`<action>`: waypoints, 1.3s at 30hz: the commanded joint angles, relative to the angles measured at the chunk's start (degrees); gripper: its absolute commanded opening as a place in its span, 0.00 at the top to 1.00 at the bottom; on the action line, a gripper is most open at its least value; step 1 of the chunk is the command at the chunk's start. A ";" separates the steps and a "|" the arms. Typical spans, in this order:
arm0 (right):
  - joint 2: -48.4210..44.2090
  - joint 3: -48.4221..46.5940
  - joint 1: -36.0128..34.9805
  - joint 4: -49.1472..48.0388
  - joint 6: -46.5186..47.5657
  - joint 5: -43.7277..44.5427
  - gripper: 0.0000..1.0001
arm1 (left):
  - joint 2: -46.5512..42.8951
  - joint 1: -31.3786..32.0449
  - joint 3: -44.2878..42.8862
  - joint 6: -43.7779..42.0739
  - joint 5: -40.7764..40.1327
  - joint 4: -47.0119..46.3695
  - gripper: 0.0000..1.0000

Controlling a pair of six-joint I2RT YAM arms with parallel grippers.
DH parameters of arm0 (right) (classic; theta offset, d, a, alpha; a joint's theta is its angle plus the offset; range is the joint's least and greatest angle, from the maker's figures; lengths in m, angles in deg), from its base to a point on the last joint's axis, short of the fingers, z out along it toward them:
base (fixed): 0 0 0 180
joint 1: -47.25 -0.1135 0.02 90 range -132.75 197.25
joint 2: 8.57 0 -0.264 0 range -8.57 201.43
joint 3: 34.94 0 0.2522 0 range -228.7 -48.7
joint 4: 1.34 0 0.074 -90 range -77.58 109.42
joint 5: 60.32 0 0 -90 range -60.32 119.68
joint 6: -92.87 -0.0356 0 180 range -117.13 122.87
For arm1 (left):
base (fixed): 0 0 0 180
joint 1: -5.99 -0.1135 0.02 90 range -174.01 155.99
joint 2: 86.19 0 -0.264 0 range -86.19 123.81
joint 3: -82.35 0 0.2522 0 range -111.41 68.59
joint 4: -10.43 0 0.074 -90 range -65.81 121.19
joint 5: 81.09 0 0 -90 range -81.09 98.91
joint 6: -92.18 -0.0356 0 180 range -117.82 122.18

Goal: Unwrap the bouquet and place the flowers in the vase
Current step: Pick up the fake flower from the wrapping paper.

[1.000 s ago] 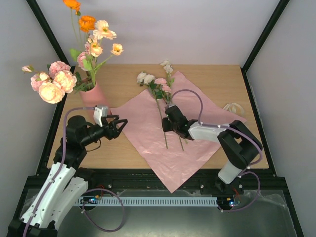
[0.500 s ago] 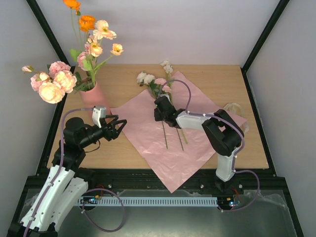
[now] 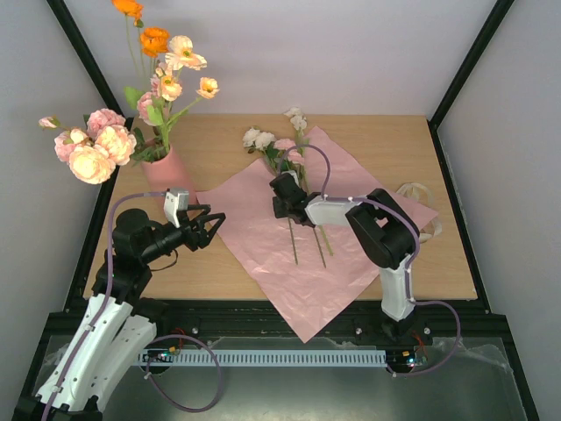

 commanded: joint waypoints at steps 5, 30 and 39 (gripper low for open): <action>1.77 -1.82 0.09 1.66 1.57 1.30 0.85 | -0.47 0.01 -0.11 -0.63 0.59 0.03 0.01; -20.73 18.68 0.06 -17.96 -1.10 -3.50 0.99 | 1.78 -0.08 -1.86 -1.00 -2.49 2.77 0.01; -34.52 31.80 0.03 -30.00 -3.53 -7.60 0.99 | 0.48 -0.02 -1.20 -0.80 -2.32 1.65 0.01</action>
